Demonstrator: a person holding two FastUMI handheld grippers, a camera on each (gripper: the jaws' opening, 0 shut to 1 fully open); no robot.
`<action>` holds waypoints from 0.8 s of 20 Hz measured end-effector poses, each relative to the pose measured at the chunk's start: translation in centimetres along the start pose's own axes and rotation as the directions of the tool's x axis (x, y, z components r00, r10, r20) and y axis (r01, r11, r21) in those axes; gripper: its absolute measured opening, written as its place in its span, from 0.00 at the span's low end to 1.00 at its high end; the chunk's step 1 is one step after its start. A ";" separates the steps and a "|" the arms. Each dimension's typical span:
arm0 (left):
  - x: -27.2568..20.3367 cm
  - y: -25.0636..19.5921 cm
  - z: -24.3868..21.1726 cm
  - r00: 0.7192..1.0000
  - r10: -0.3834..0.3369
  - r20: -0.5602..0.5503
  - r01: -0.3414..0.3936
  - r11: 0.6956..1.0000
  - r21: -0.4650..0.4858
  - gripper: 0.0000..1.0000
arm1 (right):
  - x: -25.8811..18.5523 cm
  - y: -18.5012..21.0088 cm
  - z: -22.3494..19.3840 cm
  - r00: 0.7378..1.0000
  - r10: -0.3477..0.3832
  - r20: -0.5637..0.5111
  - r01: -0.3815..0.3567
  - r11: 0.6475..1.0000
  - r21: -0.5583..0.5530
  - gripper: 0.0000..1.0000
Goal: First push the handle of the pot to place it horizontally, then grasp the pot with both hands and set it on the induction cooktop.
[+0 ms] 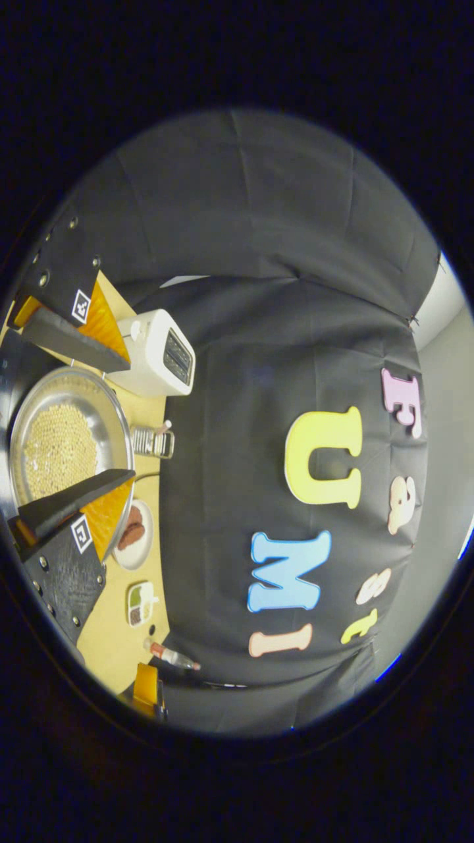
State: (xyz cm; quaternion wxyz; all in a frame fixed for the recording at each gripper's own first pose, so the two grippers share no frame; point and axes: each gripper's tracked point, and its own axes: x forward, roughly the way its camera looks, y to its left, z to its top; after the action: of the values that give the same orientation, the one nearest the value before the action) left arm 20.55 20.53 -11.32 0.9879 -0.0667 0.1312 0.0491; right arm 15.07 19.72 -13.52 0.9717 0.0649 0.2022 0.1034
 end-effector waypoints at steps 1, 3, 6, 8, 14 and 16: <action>-1.0 -1.6 0.8 1.000 -0.014 0.015 0.014 1.000 -0.006 0.87 | -1.3 -1.1 0.5 1.000 -0.007 0.023 0.007 1.000 -0.008 0.98; -3.0 -4.4 1.9 0.998 -0.035 0.048 0.035 0.999 0.002 0.87 | -3.8 -3.1 1.3 0.998 -0.010 0.062 0.012 1.000 -0.022 0.98; -6.5 -8.0 3.1 0.995 -0.055 0.084 0.053 0.998 0.026 0.89 | -7.2 -5.5 2.4 0.994 -0.018 0.109 0.022 0.999 -0.039 0.98; -8.9 -10.4 4.0 0.992 -0.069 0.106 0.066 0.997 0.026 0.91 | -9.3 -6.6 3.2 0.989 -0.016 0.147 0.022 0.999 -0.044 0.98; -15.8 -15.2 4.8 0.985 -0.071 0.156 0.070 0.997 0.012 0.87 | -15.4 -9.1 4.7 0.970 0.016 0.243 0.006 0.996 -0.092 0.98; -19.0 -15.6 5.2 0.982 -0.066 0.177 0.062 0.998 0.026 0.87 | -17.4 -9.5 5.0 0.964 0.025 0.266 0.004 0.994 -0.110 0.98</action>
State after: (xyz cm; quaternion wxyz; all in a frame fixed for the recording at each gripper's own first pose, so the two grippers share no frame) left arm 5.43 4.40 0.57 0.9974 -0.0560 0.0407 0.0218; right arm 3.11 6.12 -4.00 0.9916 0.0257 0.0632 0.1098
